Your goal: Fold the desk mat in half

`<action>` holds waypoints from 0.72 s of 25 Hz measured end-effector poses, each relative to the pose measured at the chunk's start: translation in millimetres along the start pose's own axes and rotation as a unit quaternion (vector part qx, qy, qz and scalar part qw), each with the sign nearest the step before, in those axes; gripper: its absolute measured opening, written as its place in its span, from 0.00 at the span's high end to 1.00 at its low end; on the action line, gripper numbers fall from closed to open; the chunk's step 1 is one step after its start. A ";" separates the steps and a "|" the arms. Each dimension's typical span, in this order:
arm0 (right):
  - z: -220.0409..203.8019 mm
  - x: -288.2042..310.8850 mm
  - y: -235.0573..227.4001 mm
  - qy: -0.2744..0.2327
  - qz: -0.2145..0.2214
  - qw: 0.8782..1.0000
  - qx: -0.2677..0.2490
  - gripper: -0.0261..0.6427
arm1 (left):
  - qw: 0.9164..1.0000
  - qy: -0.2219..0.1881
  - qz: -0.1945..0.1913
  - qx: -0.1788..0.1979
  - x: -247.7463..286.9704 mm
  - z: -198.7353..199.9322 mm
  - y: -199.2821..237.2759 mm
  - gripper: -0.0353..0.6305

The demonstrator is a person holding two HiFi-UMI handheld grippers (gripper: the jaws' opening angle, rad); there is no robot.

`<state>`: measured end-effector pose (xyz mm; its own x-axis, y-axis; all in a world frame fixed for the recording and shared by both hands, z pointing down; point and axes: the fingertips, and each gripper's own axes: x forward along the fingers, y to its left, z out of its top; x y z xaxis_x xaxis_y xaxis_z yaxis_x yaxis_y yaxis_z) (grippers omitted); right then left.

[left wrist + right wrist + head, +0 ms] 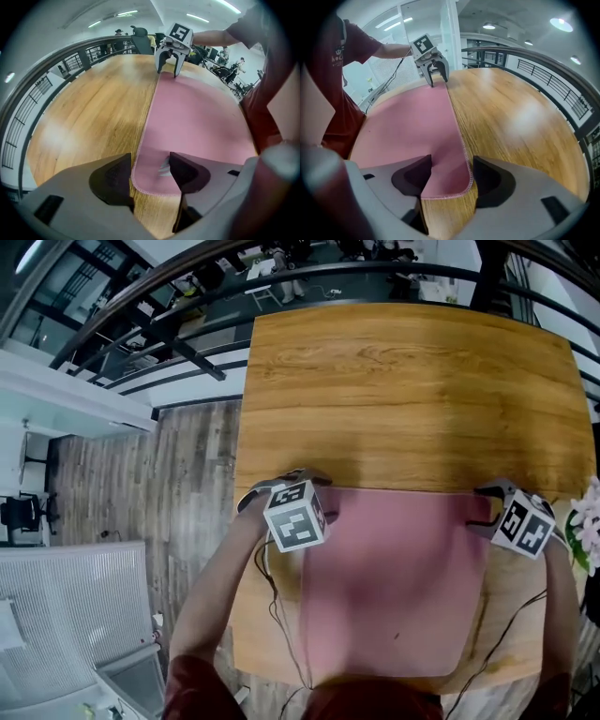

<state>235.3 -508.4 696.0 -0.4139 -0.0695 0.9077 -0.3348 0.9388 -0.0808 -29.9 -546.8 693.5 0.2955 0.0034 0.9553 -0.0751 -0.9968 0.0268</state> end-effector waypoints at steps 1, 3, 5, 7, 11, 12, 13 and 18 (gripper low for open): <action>0.7 1.0 -0.9 0.000 0.003 1.000 -0.002 0.52 | 1.000 0.006 -0.011 -0.001 0.4 -0.7 -0.1 0.53; 3.7 3.2 -3.1 0.000 0.012 1.000 -0.004 0.51 | 0.999 0.017 -0.027 -0.004 -0.7 -2.6 1.3 0.53; 3.9 3.3 -4.6 0.003 0.018 1.000 -0.005 0.51 | 0.999 0.023 -0.033 -0.002 -3.6 -0.4 2.4 0.53; 2.7 3.2 -3.9 0.009 0.014 1.000 -0.009 0.52 | 0.999 0.024 -0.030 0.004 -6.0 3.3 1.5 0.53; 2.9 3.9 2.4 0.015 0.002 1.000 -0.017 0.58 | 0.999 0.020 -0.030 0.001 0.8 1.4 -8.2 0.64; 2.7 4.0 3.0 0.017 0.002 1.000 -0.018 0.59 | 0.999 0.022 -0.031 0.000 1.5 0.9 -11.7 0.69; 2.4 4.0 4.1 0.021 0.003 1.000 -0.017 0.61 | 0.999 0.024 -0.031 -0.001 1.5 0.7 -15.1 0.74; 4.7 2.4 14.5 0.040 0.000 0.999 -0.036 0.71 | 1.000 0.020 0.003 0.017 -2.2 -0.9 -22.1 0.79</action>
<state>225.5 -496.5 695.1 -0.3435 -0.0454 0.9380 -0.2715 0.9610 -0.0529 -29.8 -524.7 691.1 0.2560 -0.0003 0.9667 -0.0443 -0.9990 0.0114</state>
